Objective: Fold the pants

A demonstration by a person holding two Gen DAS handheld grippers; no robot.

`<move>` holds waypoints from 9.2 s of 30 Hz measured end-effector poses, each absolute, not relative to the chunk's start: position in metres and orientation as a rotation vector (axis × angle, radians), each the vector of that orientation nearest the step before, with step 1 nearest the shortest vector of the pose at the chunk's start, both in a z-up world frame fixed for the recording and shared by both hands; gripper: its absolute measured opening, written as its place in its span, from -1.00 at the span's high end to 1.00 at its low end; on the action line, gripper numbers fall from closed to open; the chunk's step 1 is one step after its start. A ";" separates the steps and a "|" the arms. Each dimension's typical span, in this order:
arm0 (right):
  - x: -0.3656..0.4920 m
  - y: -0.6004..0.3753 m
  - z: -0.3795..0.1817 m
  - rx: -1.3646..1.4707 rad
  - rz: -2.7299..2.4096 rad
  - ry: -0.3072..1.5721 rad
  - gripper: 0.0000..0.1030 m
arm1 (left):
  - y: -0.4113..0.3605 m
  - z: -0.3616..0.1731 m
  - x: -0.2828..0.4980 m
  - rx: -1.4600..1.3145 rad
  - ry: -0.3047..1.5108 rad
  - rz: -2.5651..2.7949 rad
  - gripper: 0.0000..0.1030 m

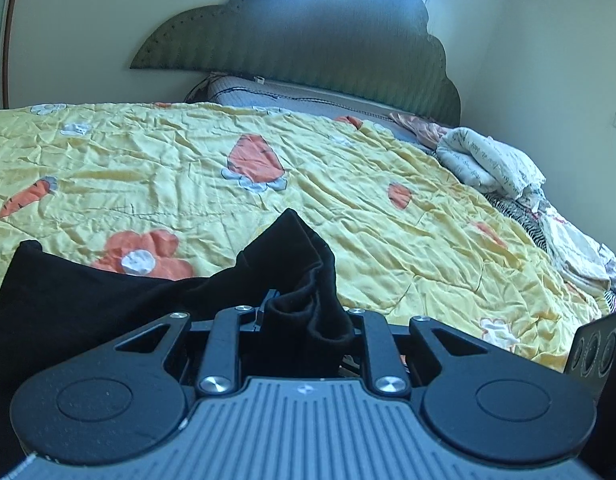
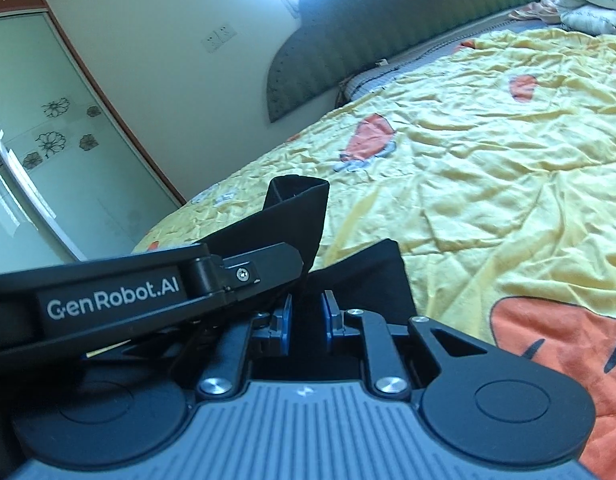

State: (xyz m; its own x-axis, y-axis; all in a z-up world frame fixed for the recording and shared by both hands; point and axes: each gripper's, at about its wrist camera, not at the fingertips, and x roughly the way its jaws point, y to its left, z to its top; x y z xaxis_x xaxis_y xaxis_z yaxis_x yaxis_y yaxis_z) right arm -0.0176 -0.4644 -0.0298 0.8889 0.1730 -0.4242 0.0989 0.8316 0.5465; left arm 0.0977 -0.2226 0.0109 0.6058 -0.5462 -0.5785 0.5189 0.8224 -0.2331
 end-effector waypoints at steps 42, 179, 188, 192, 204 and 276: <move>-0.085 -0.474 -0.042 0.754 0.171 0.540 -0.03 | -0.064 0.009 0.099 -0.116 0.812 -0.540 -0.16; 0.127 -0.426 -0.003 0.275 0.256 0.598 -0.12 | 0.070 -0.012 0.243 -0.248 0.890 -0.312 -0.10; 0.101 -0.387 -0.020 0.119 0.211 0.667 -0.16 | 0.073 -0.020 0.192 -0.339 0.961 -0.405 0.05; 0.073 -0.374 -0.006 0.111 0.240 0.604 -0.32 | 0.062 -0.029 0.167 -0.281 1.050 -0.498 0.88; 0.046 -0.311 0.025 0.041 0.375 0.518 -0.33 | 0.077 -0.004 0.187 -0.251 0.844 -0.221 0.38; 0.027 -0.301 -0.059 0.017 0.031 0.673 -1.00 | 0.011 -0.052 0.099 0.062 0.688 -0.074 -1.00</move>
State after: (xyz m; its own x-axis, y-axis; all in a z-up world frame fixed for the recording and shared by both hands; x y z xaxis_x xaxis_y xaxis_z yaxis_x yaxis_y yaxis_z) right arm 0.0270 -0.3014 -0.0587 0.7816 0.0343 -0.6228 -0.0231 0.9994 0.0260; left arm 0.0988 0.0106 -0.0520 0.7699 -0.0479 -0.6363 0.0889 0.9955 0.0326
